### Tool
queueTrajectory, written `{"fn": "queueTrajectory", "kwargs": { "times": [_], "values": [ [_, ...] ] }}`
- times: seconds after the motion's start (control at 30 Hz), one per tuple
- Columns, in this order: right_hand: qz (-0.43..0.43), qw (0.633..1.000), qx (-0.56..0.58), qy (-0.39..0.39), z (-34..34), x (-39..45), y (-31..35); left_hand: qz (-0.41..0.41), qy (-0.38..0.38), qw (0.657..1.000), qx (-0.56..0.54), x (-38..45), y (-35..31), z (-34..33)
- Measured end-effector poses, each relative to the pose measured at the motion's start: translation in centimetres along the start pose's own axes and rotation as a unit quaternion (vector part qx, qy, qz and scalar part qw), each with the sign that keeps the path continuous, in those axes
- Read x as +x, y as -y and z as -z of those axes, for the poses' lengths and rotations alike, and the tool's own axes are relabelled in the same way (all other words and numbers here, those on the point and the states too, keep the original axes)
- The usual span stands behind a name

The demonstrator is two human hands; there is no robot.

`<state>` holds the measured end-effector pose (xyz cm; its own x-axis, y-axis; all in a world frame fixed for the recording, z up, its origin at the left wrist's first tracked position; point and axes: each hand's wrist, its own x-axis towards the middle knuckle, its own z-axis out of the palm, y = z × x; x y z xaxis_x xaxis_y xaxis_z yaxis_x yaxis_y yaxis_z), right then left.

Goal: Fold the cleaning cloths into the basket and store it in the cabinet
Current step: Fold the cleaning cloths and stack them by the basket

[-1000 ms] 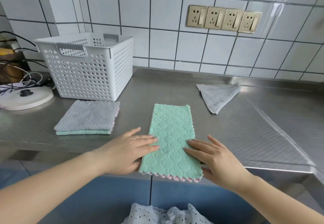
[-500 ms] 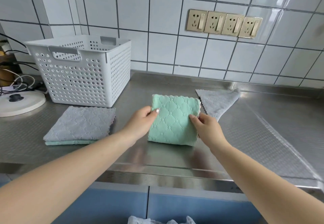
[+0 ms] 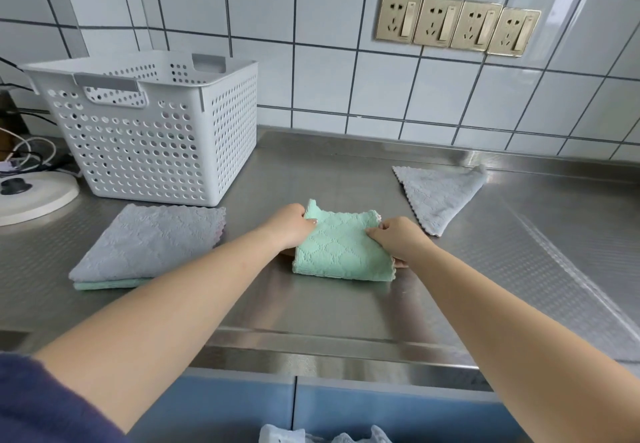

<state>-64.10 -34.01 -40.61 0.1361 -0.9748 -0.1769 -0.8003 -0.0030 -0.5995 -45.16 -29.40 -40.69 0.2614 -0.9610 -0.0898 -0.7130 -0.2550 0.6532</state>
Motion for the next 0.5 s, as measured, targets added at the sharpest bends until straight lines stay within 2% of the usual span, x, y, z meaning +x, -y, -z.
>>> {"fn": "queueTrajectory", "kwargs": {
  "times": [0.07,0.17,0.2,0.27,0.33,0.43,0.5],
  "values": [
    [-0.01,1.0,0.002,0.004,0.2,-0.1,0.2,0.014,0.014,1.0,-0.021,0.0,-0.1,0.1],
    [-0.058,0.997,0.048,0.036,1.8,-0.7,0.6,0.046,0.041,0.987,-0.146,-0.5,-0.1,0.9],
    [-0.056,0.997,0.024,0.04,2.5,-1.0,0.7,0.033,0.029,0.991,-0.123,-0.7,0.1,1.3],
    [-0.002,0.994,-0.108,0.005,3.6,-1.1,0.6,-0.035,-0.043,0.998,0.04,-0.6,0.6,1.7],
    [0.072,0.978,-0.192,-0.041,3.3,-1.3,1.2,-0.123,-0.103,0.979,0.129,-1.0,0.2,1.6],
    [0.154,0.968,-0.194,-0.031,0.4,-1.6,3.0,-0.206,-0.063,0.961,0.175,-1.3,-1.5,-0.3],
    [0.164,0.964,-0.209,-0.019,-1.9,-1.6,3.6,-0.196,-0.027,0.955,0.219,-1.3,-2.1,-1.7]
  ]
}}
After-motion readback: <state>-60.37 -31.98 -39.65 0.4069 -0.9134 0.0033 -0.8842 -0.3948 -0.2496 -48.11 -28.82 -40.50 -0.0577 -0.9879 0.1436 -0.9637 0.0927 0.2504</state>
